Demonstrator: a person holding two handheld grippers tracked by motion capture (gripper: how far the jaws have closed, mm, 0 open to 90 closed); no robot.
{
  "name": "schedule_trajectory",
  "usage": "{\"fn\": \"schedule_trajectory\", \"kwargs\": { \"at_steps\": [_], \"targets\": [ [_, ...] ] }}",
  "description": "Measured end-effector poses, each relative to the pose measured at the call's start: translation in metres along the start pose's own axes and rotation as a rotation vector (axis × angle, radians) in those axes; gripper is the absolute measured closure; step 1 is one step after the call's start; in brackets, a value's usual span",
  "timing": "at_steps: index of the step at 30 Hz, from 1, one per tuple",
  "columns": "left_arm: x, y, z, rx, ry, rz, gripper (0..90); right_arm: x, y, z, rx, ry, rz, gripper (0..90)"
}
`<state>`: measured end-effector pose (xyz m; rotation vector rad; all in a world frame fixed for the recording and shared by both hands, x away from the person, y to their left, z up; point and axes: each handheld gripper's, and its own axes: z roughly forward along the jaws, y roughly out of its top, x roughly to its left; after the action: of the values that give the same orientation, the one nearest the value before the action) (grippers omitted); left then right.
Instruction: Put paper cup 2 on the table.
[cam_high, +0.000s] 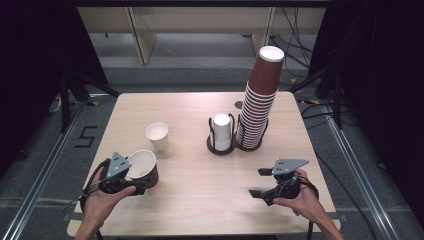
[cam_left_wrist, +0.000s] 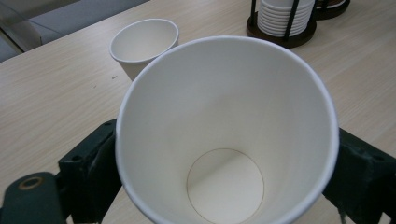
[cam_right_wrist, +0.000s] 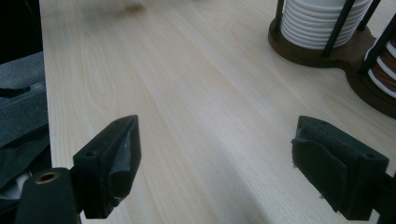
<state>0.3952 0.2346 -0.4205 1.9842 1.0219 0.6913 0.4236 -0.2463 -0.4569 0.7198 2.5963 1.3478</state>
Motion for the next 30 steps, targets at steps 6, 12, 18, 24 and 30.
{"fn": "schedule_trajectory", "kwargs": {
  "at_steps": [6, 12, 18, 24, 30],
  "targets": [
    [0.008, -0.001, -0.002, 0.007, 0.030, -0.025, 10.9, 0.000, 0.000, 0.001, 0.003, 0.011, 0.002, 16.4],
    [0.016, 0.000, 0.006, 0.043, 0.056, -0.017, 10.9, 0.001, 0.000, 0.001, 0.009, 0.010, 0.008, 16.4],
    [0.032, 0.005, 0.017, 0.053, 0.103, -0.061, 10.9, 0.001, 0.000, 0.003, 0.012, 0.011, 0.003, 16.5],
    [0.048, 0.004, 0.031, 0.073, 0.136, -0.107, 10.7, 0.001, 0.000, 0.003, 0.012, 0.012, 0.003, 16.4],
    [0.059, 0.004, 0.049, 0.097, 0.153, -0.118, 10.7, 0.001, 0.000, 0.005, 0.015, 0.012, -0.004, 16.4]
  ]
}}
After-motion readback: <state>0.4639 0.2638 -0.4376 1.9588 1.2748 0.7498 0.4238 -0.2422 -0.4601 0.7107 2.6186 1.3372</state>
